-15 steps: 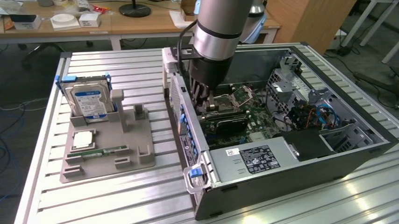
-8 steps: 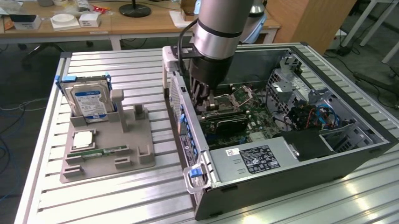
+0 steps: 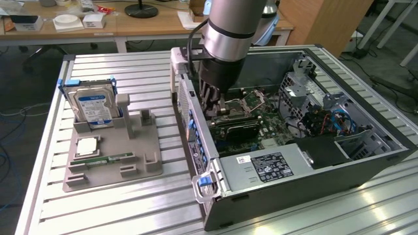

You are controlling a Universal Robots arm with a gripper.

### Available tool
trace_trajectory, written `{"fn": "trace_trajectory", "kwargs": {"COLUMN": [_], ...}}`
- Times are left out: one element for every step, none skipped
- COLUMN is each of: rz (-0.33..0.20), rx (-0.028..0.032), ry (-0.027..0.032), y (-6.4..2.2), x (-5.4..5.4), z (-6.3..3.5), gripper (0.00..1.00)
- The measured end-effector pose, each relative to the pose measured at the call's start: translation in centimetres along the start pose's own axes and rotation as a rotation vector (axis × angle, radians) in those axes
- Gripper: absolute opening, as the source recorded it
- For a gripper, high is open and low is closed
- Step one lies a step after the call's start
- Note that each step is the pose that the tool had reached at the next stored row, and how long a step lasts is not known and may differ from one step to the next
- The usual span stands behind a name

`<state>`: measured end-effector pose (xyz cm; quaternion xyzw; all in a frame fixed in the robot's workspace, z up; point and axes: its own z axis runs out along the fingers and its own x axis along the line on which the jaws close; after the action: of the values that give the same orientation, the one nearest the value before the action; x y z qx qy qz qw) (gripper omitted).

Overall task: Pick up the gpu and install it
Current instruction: 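Press down on the gpu until it lock into place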

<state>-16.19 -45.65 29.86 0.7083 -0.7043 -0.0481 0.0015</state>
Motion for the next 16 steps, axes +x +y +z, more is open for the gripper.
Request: {"fn": "trace_trajectory", "kwargs": {"rz": [0.000,0.000,0.000,0.000,-0.001,-0.001,-0.001,-0.002,-0.003,-0.004,-0.004,-0.005,-0.006,-0.007,-0.008,-0.009], "rx": [0.0000,0.0000,0.0000,0.0000,0.0000,-0.0001,-0.0001,-0.0002,-0.0002,-0.0002,-0.0002,-0.0004,-0.0006,-0.0007,-0.0007,-0.0009], "ry": [0.0001,0.0001,0.0001,0.0001,0.0001,0.0002,0.0003,0.0004,0.0005,0.0005,0.0004,0.0004,0.0007,0.0007,0.0007,0.0010], "y": [-0.02,-0.03,-0.04,-0.06,-0.07,-0.08,-0.09,-0.09,-0.08,-0.08,-0.08,-0.08,-0.08,-0.08,-0.07,-0.04], "x": [0.00,0.00,0.00,0.00,0.00,0.00,0.00,0.00,0.00,-0.01,-0.01,-0.01,-0.01,-0.01,-0.01,0.00], "z": [-0.02,-0.04,-0.06,-0.08,-0.09,-0.10,-0.12,-0.13,-0.16,-0.17,-0.17,-0.19,-0.22,-0.23,-0.24,-0.28], "gripper": [0.10,0.10,0.10,0.10,0.10,0.10,0.10,0.10,0.10,0.10,0.10,0.10,0.10,0.10,0.10,0.10]}}
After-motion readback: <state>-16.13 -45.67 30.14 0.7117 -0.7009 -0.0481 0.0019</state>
